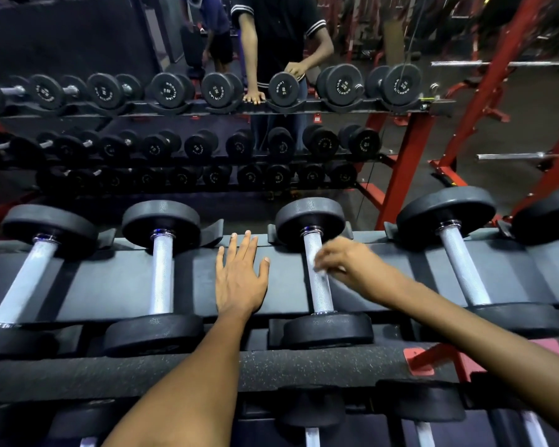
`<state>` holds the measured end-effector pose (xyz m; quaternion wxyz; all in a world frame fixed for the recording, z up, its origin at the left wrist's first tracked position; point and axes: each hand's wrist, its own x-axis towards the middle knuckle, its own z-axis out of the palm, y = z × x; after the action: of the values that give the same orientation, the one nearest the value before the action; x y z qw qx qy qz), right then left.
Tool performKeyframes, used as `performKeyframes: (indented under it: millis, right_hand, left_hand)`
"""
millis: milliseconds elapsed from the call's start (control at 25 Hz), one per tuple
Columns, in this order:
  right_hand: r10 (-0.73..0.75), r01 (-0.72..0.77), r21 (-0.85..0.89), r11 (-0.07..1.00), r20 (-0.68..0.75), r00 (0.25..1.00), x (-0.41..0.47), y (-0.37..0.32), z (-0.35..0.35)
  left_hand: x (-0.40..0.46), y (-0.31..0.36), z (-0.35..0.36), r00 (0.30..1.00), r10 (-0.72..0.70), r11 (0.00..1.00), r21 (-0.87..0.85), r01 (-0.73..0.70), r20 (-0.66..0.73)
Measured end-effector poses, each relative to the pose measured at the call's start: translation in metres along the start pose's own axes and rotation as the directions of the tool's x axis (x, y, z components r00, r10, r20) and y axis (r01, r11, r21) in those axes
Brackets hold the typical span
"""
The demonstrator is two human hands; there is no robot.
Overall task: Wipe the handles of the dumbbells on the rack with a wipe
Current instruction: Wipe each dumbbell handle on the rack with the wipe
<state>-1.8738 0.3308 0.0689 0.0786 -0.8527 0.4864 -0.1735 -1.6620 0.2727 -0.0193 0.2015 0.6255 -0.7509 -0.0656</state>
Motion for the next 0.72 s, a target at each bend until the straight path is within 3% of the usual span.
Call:
performKeyframes:
  millis: [80,120,160,200,240,280,320,360,440,480,520,560,600,640,680,720]
  right_hand:
    - [0.036,-0.065,0.136,0.989,0.205,0.978,-0.019,-0.012,-0.015]
    - [0.122,-0.187,0.308,0.933,0.219,0.968,-0.021,-0.011,-0.021]
    - [0.227,-0.304,0.550,0.778,0.206,0.952,-0.021,-0.008,-0.024]
    - [0.338,-0.394,0.744,0.539,0.237,0.911,-0.018,-0.002,-0.026]
    - [0.415,-0.426,0.850,0.310,0.283,0.865,-0.016,0.001,-0.027]
    - [0.450,-0.440,0.881,0.176,0.325,0.832,-0.013,0.002,-0.028]
    - [0.471,-0.429,0.884,0.186,0.303,0.829,-0.010,0.002,-0.028]
    - [0.482,-0.419,0.851,0.318,0.236,0.844,-0.006,0.004,-0.025]
    - [0.432,-0.325,0.604,0.728,-0.037,0.901,0.000,0.005,-0.025]
    - [0.325,-0.239,0.432,0.869,-0.134,0.936,-0.001,0.004,-0.027]
    - [0.176,-0.126,0.308,0.943,-0.141,0.974,-0.005,0.002,-0.026]
    - [-0.059,0.066,0.159,0.985,-0.048,0.997,-0.014,0.002,-0.020]
    - [-0.296,0.294,0.048,0.955,0.071,0.952,-0.024,0.002,-0.011]
    - [-0.487,0.500,-0.029,0.865,0.185,0.854,-0.027,0.011,-0.003]
    - [-0.578,0.614,-0.089,0.784,0.257,0.775,-0.022,0.022,-0.001]
    - [-0.532,0.591,-0.149,0.793,0.304,0.790,-0.012,0.034,-0.005]
  left_hand:
    - [0.001,0.000,0.000,1.000,0.000,1.000,0.006,0.000,0.001]
    - [0.001,0.001,-0.001,1.000,-0.001,1.000,0.007,0.001,0.001]
    - [0.000,0.001,-0.001,1.000,-0.001,1.000,0.008,0.001,0.000]
    - [-0.001,0.001,-0.001,1.000,-0.002,1.000,0.009,0.002,0.000]
    - [-0.001,0.001,-0.001,1.000,-0.003,1.000,0.010,0.003,0.003]
    - [-0.002,0.001,-0.001,1.000,-0.003,1.000,0.011,0.003,0.005]
    - [-0.002,0.001,-0.001,1.000,-0.003,1.000,0.011,0.003,0.004]
    - [-0.001,0.001,-0.001,1.000,-0.005,1.000,0.009,0.005,0.002]
    - [0.000,0.001,-0.002,1.000,-0.004,1.000,0.009,0.004,-0.005]
    - [0.000,0.001,-0.002,1.000,0.000,1.000,0.013,0.000,-0.008]
    - [-0.001,0.002,-0.002,1.000,0.002,1.000,0.015,-0.002,-0.007]
    - [-0.002,0.002,-0.002,1.000,0.000,1.000,0.013,0.000,-0.004]
    - [-0.003,0.002,-0.002,1.000,-0.004,1.000,0.010,0.004,-0.005]
    - [-0.003,0.002,-0.002,1.000,-0.005,1.000,0.010,0.005,-0.009]
    - [-0.001,0.001,-0.002,1.000,-0.004,1.000,0.008,0.004,-0.014]
    - [0.001,0.001,-0.002,1.000,0.000,1.000,0.005,0.000,-0.017]
